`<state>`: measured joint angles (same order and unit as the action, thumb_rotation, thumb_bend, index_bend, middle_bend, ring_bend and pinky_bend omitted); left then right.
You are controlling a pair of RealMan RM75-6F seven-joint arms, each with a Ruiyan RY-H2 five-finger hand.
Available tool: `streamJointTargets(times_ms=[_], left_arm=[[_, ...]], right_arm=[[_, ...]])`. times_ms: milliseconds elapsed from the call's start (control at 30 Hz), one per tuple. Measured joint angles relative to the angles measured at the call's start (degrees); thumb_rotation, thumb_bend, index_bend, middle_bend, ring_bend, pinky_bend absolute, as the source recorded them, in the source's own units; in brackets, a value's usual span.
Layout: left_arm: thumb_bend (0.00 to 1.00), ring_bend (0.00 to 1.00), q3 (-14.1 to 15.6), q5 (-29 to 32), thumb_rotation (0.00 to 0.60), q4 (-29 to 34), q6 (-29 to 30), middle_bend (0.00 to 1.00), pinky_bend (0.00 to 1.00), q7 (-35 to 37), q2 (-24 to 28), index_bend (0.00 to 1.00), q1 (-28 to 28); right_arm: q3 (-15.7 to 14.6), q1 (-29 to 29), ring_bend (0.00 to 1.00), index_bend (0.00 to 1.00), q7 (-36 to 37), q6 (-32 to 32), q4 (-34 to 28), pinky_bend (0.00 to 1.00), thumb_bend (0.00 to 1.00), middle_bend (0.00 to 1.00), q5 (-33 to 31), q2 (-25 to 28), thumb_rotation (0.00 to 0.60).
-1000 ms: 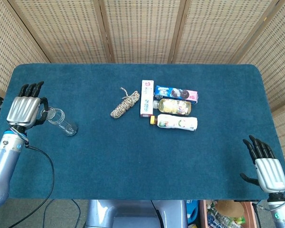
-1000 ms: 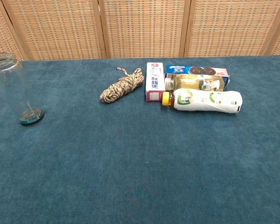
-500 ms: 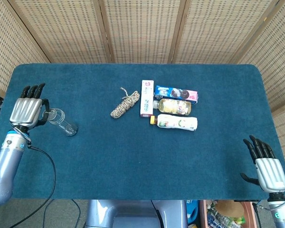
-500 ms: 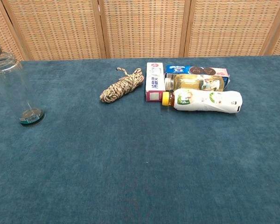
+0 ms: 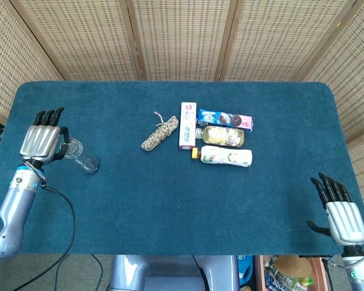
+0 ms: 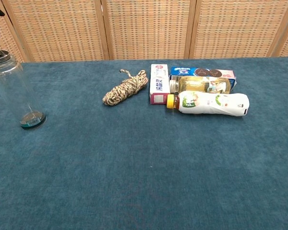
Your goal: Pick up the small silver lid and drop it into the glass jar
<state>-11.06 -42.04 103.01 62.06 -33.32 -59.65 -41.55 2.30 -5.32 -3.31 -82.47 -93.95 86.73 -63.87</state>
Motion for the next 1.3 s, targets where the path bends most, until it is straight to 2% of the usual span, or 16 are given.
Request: streamJointTargets(times_ms=[667,733,833,1000,1300], left_arm=[[0.54,0.0,1.2,0.9,0.6,-1.3,-0.7,0.0,0.0,0.0,-1.1,0.6,-0.5],[0.54,0.0,1.4,0.9,0.6,-1.4,-0.5,0.0,0.0,-0.2,-1.2,0.56,-0.6],[0.54,0.0,1.4,0.9,0.6,-1.3,-0.2,0.0,0.0,-0.4,-1.1,0.43,-0.6],[0.54,0.0,1.6,1.2,0.6,-1.0,0.1,0.0,0.0,-0.8,-0.6,0.29,-0.7],[0.54,0.0,1.1,0.5,0.6,-0.3,0.9,0.0,0.0,0.9,0.1,0.2,-0.2]], right_arm=[[0.0,-0.1,0.0,0.07,-0.2,0.2,0.1,0.14,0.12,0.0,0.0,-0.1,0.6],[0.0,-0.1,0.0,0.07,-0.2,0.1,0.0,0.14,0.12,0.0,0.0,-0.1,0.6],[0.0,-0.1,0.0,0.07,-0.2,0.1,0.0,0.14,0.12,0.0,0.0,-0.2,0.6],[0.0,-0.1,0.0,0.07,-0.1,0.1,0.0,0.14,0.12,0.0,0.0,-0.2,0.6],[0.0,0.0,0.0,0.07,0.2,0.0,0.2,0.14,0.12,0.0,-0.1,-0.1,0.6]])
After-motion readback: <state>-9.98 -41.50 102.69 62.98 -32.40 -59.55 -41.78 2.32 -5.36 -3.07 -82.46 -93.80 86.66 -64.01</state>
